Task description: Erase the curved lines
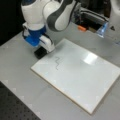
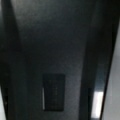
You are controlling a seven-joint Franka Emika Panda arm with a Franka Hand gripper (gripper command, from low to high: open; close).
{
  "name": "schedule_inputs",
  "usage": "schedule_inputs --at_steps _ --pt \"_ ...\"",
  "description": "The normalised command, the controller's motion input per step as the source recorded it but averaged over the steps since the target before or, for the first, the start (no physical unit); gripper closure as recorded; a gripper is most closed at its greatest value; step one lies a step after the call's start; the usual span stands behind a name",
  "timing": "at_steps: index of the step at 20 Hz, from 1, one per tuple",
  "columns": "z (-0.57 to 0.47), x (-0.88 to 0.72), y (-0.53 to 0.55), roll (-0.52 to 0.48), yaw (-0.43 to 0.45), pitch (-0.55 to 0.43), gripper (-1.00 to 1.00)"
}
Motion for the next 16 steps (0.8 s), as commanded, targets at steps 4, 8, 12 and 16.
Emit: schedule_inputs --at_steps 4,8,12,16 --pt "-0.04 0.14 -0.11 0.139 -0.053 -0.048 -1.00" --pt "-0.08 0.15 -0.08 0.135 -0.055 -0.056 -1.00" --pt "-0.05 0.12 -0.07 0.140 -0.065 -0.050 -1.00" --pt "0.02 0.09 -0.04 0.130 -0.080 -0.035 1.00"
